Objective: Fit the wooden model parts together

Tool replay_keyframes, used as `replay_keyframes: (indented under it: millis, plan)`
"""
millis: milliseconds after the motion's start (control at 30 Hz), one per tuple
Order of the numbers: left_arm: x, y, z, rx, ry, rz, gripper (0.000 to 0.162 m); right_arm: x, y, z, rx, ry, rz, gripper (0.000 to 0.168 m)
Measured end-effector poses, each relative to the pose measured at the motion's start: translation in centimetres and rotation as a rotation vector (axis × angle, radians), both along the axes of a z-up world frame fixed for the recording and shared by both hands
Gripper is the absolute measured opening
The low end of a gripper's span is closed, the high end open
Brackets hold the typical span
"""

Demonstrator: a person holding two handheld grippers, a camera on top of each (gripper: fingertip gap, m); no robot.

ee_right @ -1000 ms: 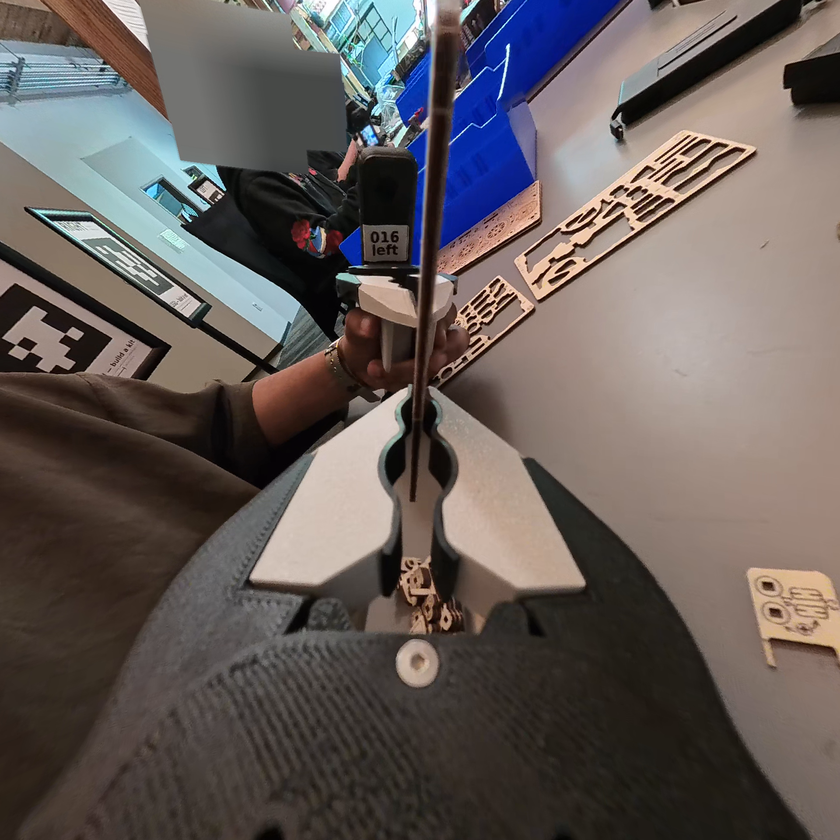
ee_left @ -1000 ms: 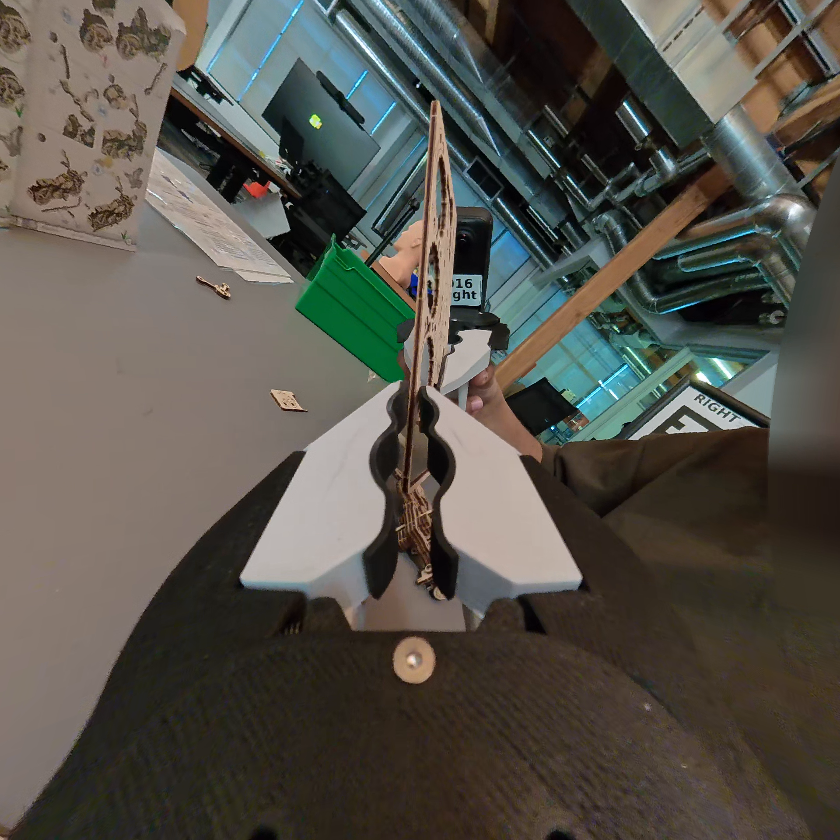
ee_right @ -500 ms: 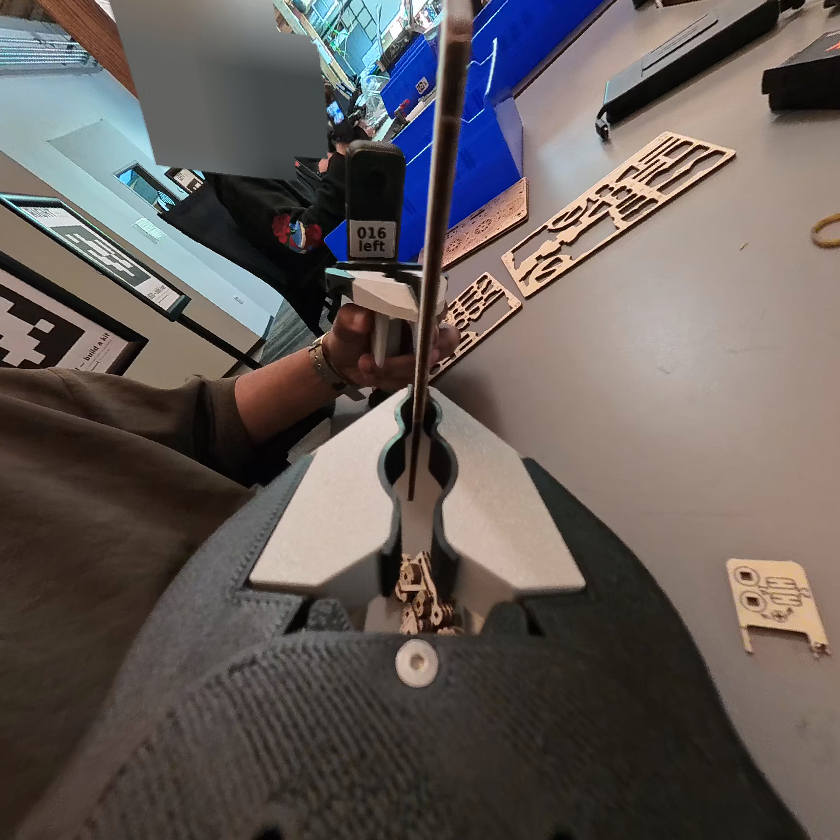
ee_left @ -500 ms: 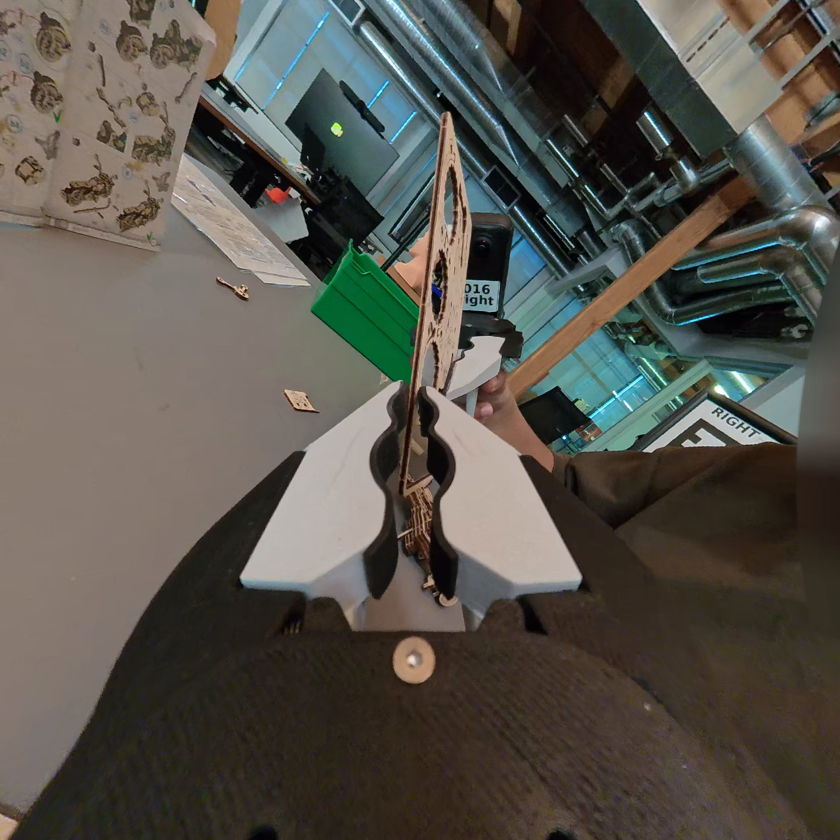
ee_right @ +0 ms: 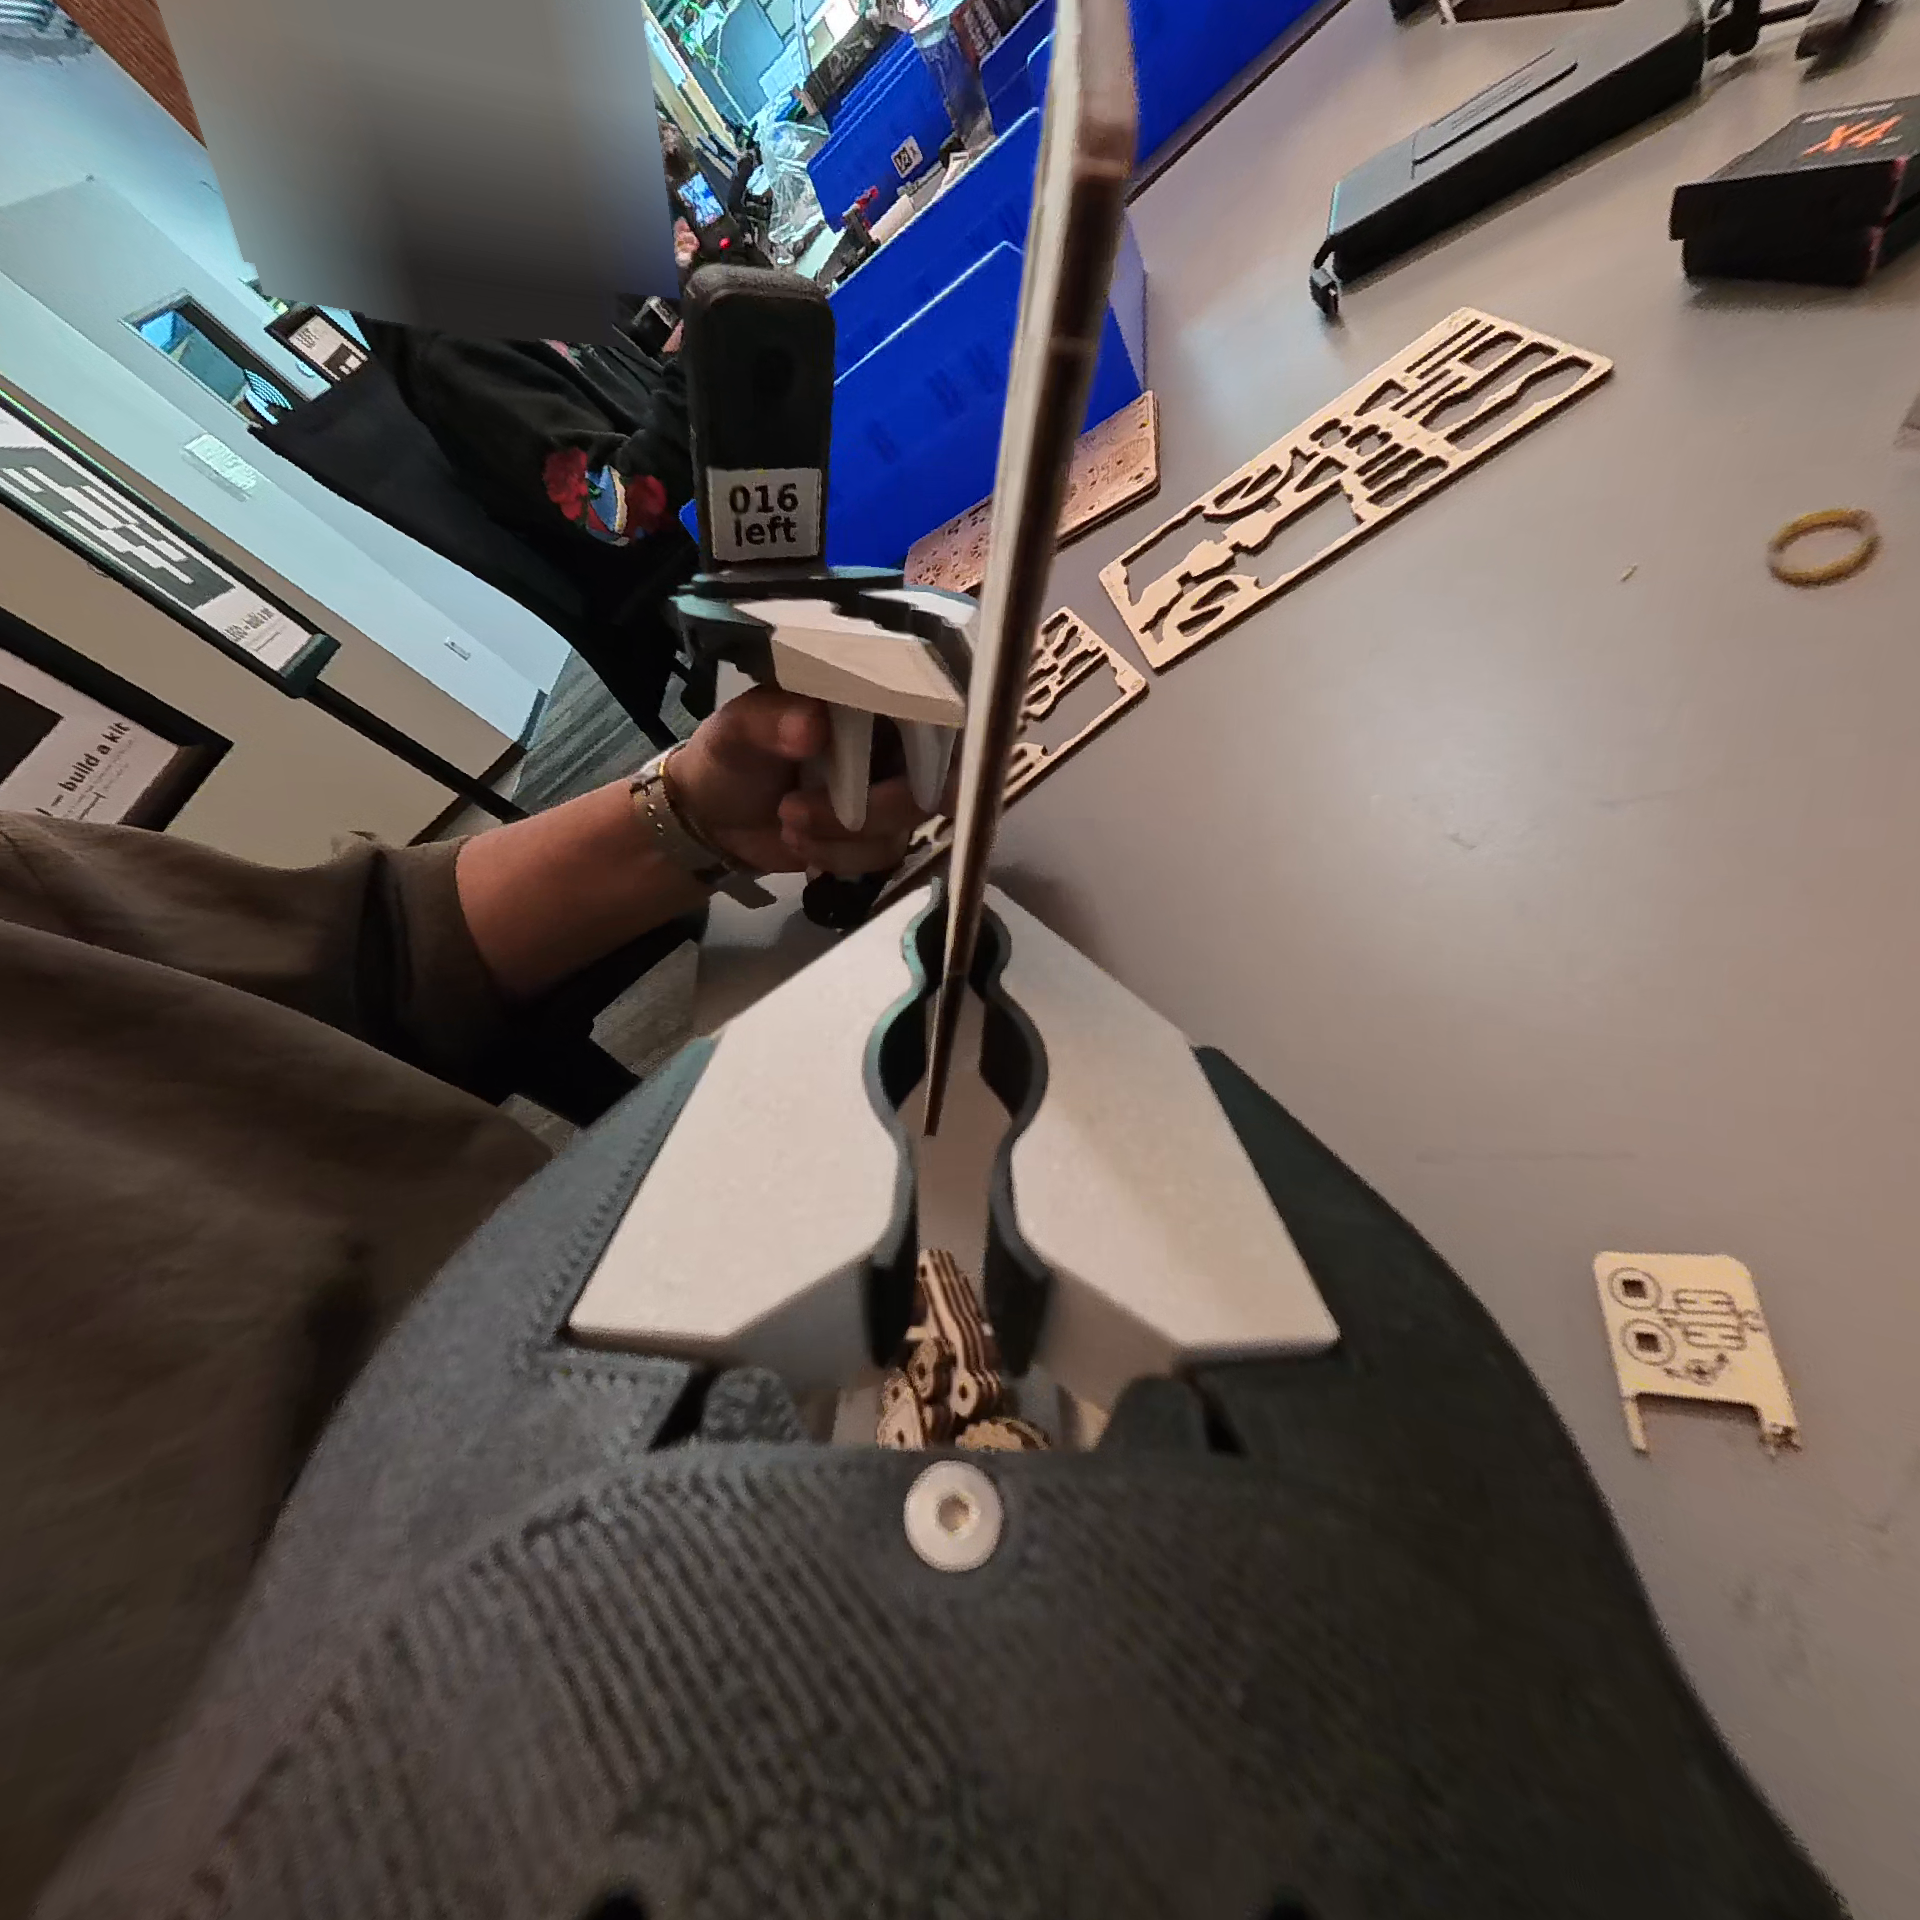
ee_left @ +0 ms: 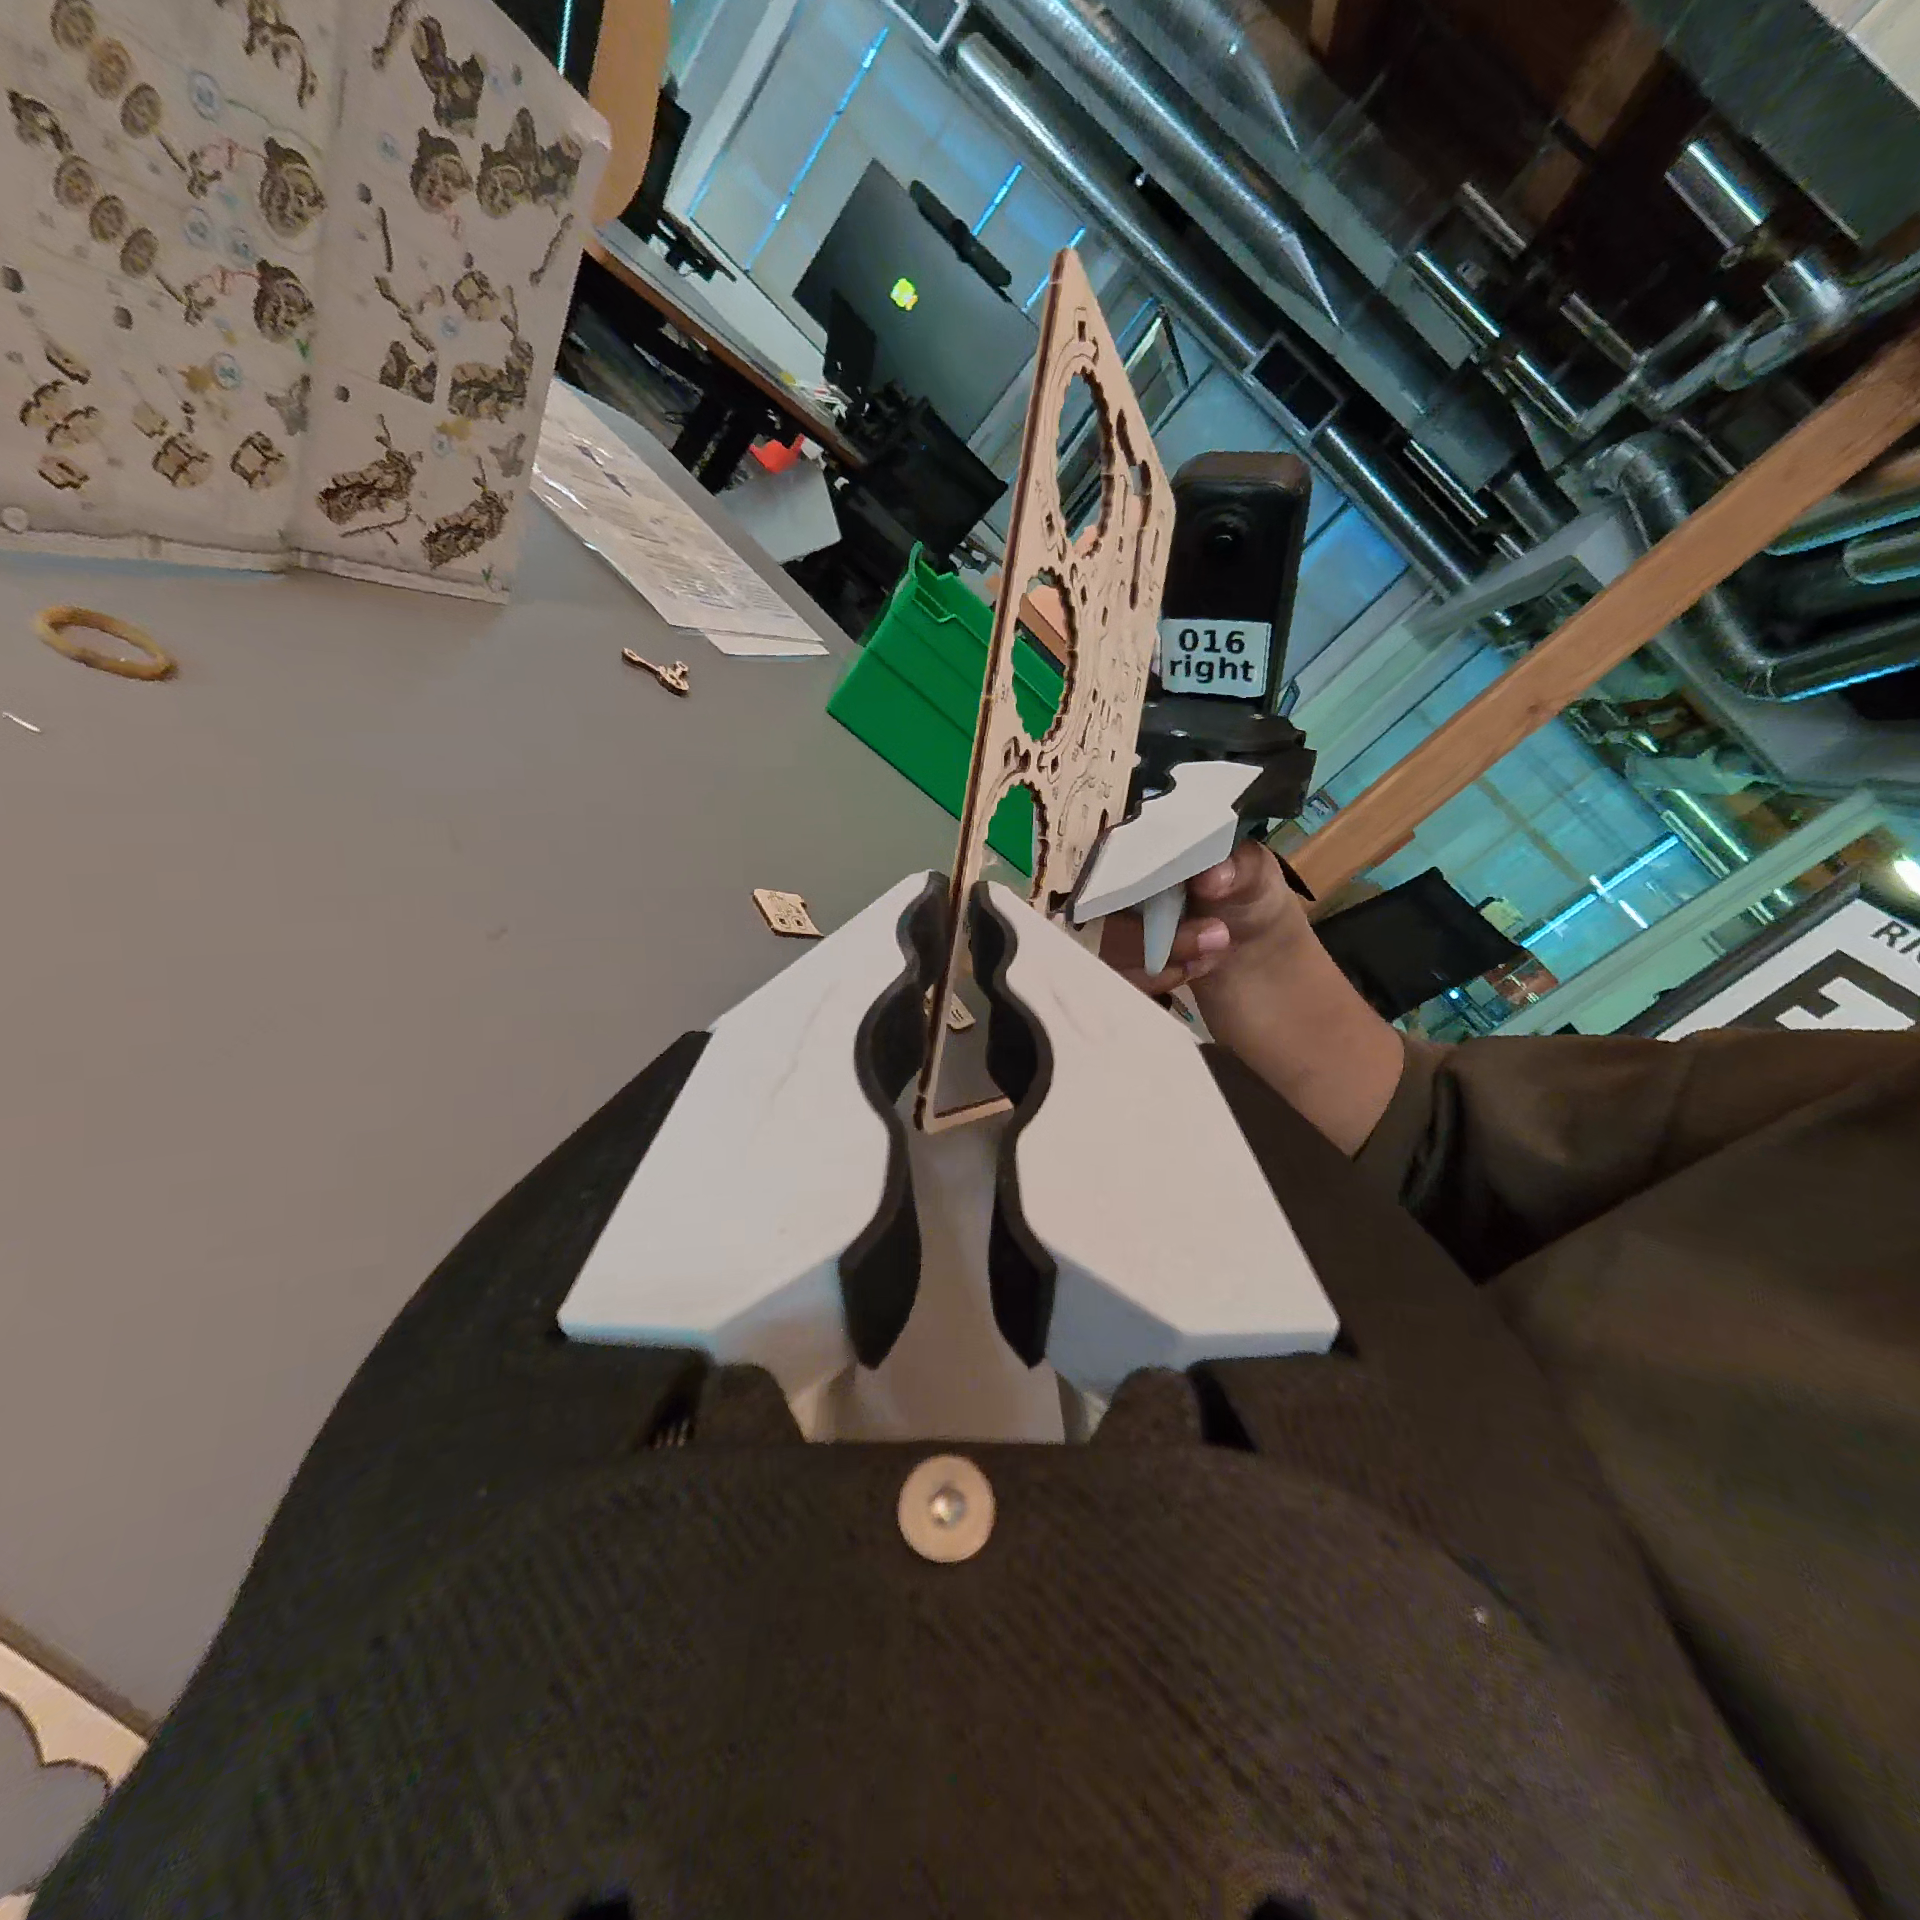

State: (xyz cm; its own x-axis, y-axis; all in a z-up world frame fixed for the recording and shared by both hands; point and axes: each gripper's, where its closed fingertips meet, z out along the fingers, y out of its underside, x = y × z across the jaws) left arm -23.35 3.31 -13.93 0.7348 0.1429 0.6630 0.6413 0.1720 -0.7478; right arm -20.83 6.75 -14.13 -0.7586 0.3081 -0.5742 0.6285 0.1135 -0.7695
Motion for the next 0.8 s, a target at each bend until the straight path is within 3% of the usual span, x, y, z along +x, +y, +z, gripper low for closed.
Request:
replay_keyframes:
  millis: [633, 800]
  plan:
    - [-0.3, 0.1, 0.2, 0.008, -0.032, 0.051, 0.001, 0.0, -0.2, -0.3, 0.018, 0.017, 0.0, 0.001]
    - [-1.0, -0.2, -0.1, 0.031, -0.038, 0.087, 0.004, -1.1, 0.0, -0.2, 0.032, 0.086, -0.067, 0.001]
